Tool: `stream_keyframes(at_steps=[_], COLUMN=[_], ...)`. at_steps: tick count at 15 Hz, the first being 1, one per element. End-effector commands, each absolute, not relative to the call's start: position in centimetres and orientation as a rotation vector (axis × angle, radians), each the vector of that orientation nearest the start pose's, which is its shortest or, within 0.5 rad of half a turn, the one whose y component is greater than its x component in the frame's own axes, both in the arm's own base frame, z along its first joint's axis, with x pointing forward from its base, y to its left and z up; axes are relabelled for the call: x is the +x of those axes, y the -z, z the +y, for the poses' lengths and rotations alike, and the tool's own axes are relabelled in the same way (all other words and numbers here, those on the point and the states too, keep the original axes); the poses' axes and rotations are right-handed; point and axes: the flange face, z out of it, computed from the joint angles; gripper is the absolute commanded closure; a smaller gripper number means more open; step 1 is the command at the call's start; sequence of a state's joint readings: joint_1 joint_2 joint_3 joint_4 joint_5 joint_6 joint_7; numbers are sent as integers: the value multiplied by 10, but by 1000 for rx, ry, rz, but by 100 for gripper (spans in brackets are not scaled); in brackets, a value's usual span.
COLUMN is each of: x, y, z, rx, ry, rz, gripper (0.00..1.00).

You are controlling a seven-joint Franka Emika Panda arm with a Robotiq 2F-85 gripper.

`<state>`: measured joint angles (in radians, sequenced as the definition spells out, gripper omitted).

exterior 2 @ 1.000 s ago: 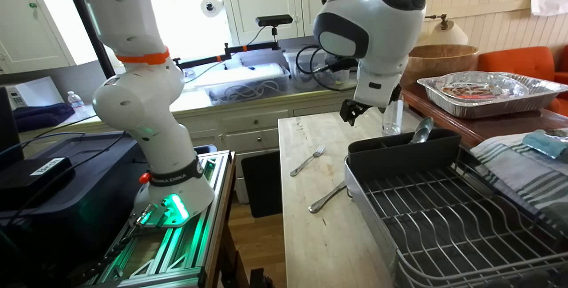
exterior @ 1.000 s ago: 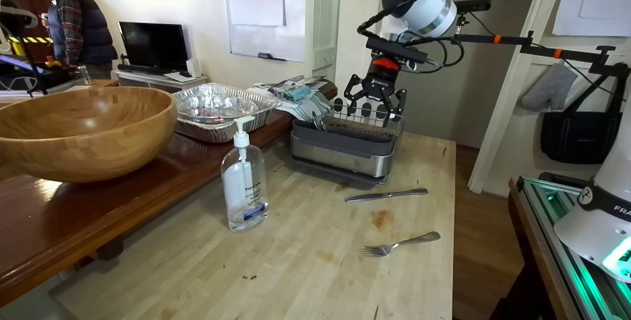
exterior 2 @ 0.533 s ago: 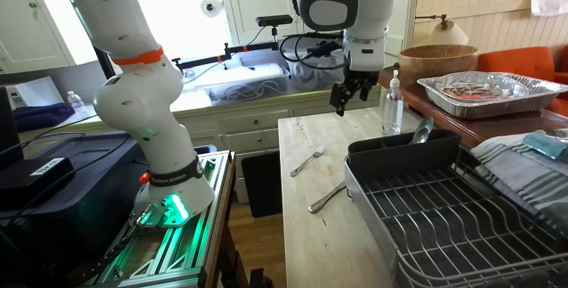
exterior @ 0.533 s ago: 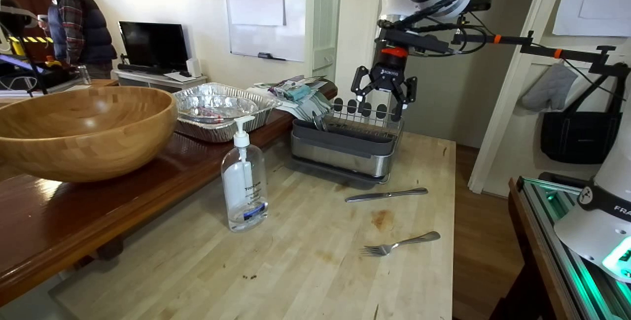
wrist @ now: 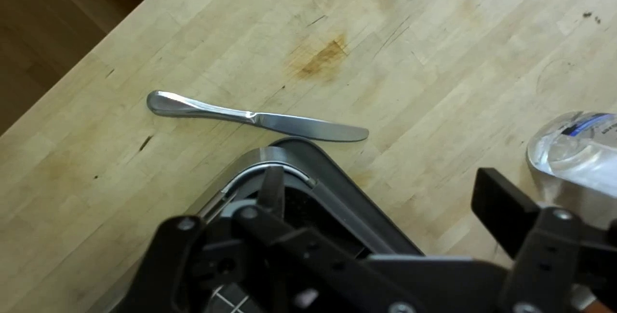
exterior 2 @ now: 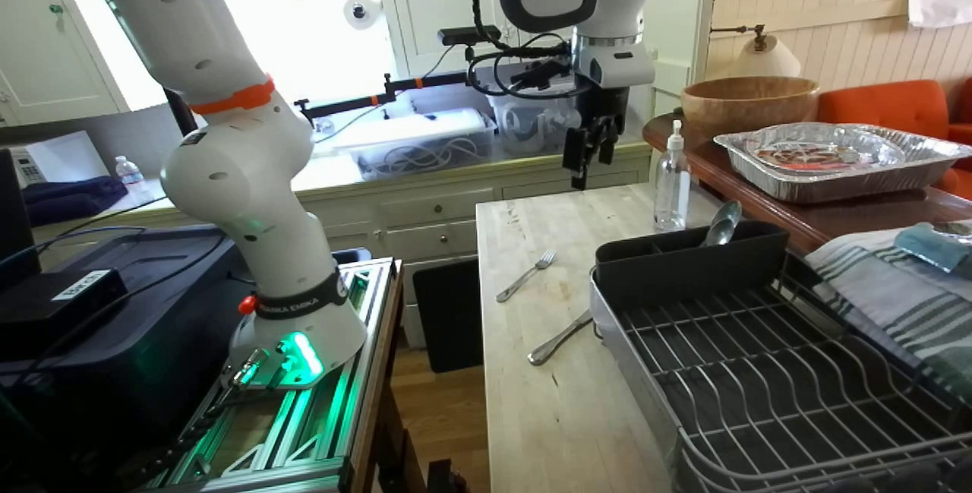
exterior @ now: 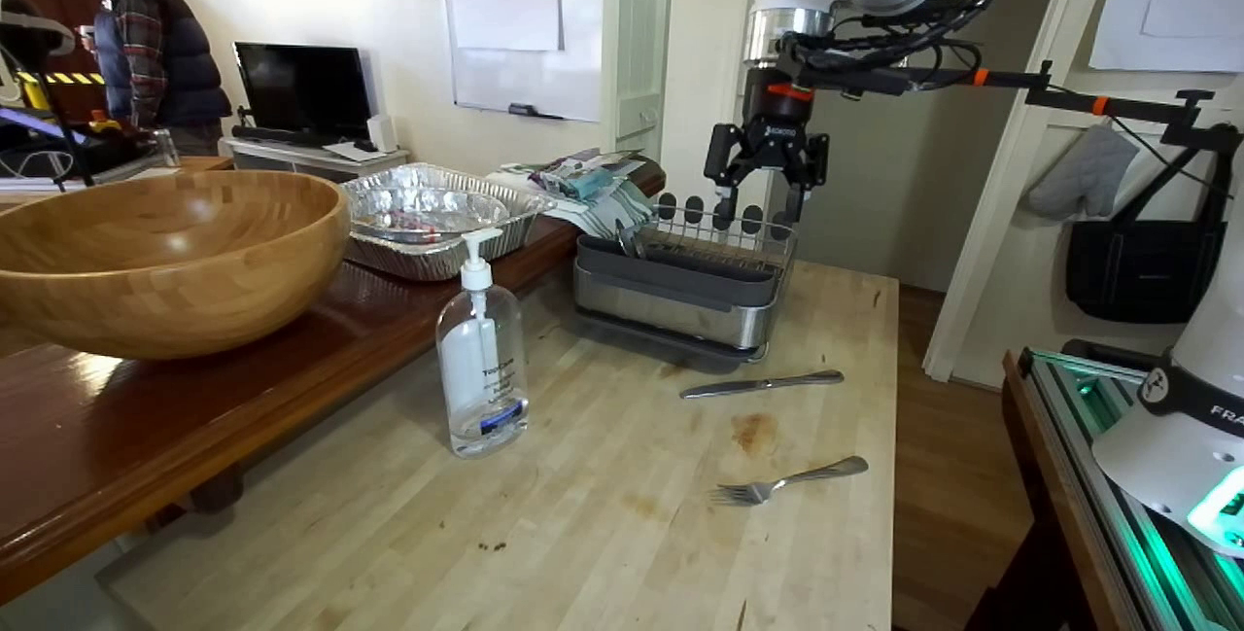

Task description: Pick up the silver spoon from the counter and put it on the dishrack.

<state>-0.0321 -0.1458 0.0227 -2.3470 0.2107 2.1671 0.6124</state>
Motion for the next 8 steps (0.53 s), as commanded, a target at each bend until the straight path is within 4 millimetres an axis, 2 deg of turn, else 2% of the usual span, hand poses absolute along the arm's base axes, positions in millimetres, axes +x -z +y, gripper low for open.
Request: stream_keyframes(at_steps=[1, 8], x=[461, 449], y=[-394, -397], z=[14, 30], rx=[-2909, -3007], ry=[-111, -85], rz=[901, 625], gripper=[0, 0])
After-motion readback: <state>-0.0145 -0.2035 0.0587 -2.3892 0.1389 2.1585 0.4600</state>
